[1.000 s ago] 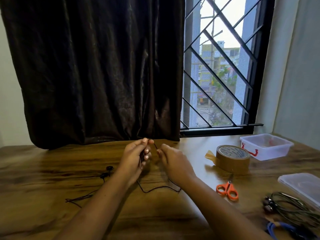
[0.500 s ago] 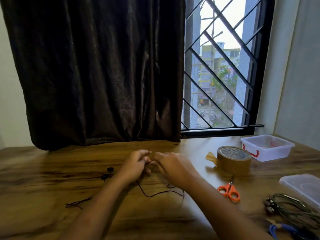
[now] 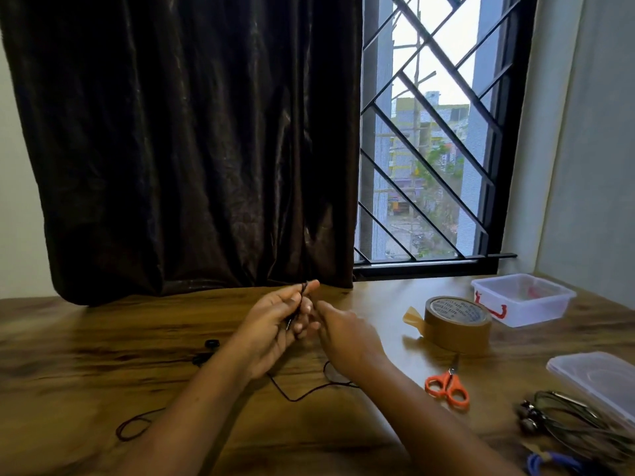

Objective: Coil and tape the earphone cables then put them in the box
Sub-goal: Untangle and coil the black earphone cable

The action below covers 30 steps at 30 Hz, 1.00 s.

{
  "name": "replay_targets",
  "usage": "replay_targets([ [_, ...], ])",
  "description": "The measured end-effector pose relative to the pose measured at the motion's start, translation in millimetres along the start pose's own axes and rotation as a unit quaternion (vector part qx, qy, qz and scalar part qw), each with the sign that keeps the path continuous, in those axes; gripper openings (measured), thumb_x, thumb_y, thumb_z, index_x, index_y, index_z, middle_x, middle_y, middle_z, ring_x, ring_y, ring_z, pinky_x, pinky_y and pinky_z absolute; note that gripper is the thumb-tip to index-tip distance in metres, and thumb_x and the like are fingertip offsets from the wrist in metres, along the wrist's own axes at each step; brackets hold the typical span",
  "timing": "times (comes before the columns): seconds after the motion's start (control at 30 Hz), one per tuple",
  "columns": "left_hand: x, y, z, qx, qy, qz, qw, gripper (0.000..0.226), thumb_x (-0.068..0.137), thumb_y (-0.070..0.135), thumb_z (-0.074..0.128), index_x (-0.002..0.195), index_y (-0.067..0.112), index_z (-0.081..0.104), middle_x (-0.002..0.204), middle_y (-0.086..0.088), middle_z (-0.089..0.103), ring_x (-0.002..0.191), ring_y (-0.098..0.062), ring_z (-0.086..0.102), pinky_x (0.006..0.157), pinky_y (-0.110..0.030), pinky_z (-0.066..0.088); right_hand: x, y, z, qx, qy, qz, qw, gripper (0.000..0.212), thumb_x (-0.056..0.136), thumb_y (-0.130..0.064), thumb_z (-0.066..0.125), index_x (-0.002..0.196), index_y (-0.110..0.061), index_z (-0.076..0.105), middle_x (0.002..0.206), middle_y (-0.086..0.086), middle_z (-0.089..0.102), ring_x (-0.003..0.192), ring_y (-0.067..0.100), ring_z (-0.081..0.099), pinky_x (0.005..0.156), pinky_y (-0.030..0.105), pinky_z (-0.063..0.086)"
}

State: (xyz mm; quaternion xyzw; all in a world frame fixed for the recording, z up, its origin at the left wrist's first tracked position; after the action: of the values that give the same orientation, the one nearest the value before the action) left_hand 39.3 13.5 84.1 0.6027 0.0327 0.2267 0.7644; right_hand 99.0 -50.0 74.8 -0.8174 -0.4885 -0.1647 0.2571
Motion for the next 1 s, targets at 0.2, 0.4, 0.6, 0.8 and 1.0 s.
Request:
replay_targets([
  [0.2,1.7,18.4,-46.4,0.027,0.173,0.099,0.98,0.035,0.1,0.004,0.034,0.133,0.012,0.044,0.09,-0.007,0.064,0.09,-0.017,0.063,0.081,-0.028,0.054,-8.3,-34.5,28.2,0.043,-0.098,-0.068,0.992,0.025,0.102,-0.037,0.035,0.104,-0.02,0.053,0.084,-0.002,0.063,0.07,0.017,0.06,0.058,0.026,0.041],
  [0.4,1.9,25.9,-67.7,0.369,0.197,0.125,0.9,0.031,0.101,0.012,0.037,0.125,0.023,0.052,0.124,0.004,0.057,0.097,0.004,0.051,0.081,-0.009,0.039,-11.5,-53.1,24.7,0.015,-0.089,-0.142,0.986,0.028,0.102,-0.039,0.032,0.103,-0.021,0.054,0.086,0.002,0.068,0.072,0.021,0.064,0.063,0.034,0.051],
  [0.6,10.2,-5.9,-36.6,0.466,0.039,0.053,0.882,0.038,0.1,0.007,0.038,0.137,0.008,0.046,0.089,-0.003,0.064,0.081,0.0,0.059,0.073,-0.014,0.045,-5.4,-40.7,-33.0,-0.08,0.082,-0.154,0.981,0.022,0.097,-0.041,0.043,0.094,-0.027,0.06,0.081,-0.004,0.069,0.068,0.017,0.066,0.054,0.023,0.032],
  [0.8,6.3,-11.4,-3.9,0.374,-0.054,0.016,0.926,0.029,0.101,0.008,0.034,0.114,0.011,0.059,0.052,0.006,0.046,0.048,-0.005,0.05,0.064,-0.02,0.047,0.1,-2.7,-42.9,-0.109,0.088,-0.076,0.987,0.032,0.1,-0.047,0.031,0.098,-0.024,0.053,0.09,-0.003,0.068,0.077,0.023,0.066,0.057,0.031,0.042],
  [1.0,-2.6,-2.0,12.1,0.195,-0.054,0.005,0.979,0.036,0.101,0.016,0.032,0.103,-0.002,0.063,0.043,0.007,0.026,0.035,-0.005,0.025,0.048,-0.023,0.047,0.9,12.3,-31.9,-0.082,0.062,-0.012,0.995,0.017,0.102,-0.027,0.031,0.111,-0.024,0.045,0.101,0.003,0.067,0.092,0.031,0.064,0.063,0.033,0.036],
])
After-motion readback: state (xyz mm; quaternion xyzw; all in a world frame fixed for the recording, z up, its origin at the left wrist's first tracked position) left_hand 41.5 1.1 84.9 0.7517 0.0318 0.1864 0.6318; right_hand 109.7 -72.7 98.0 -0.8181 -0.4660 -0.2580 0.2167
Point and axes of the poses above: each hand's wrist, its own x-axis towards the middle knuckle, its own z-axis out of the palm, y = z × x, the point moved 10 cm from there along x, towards the middle knuckle
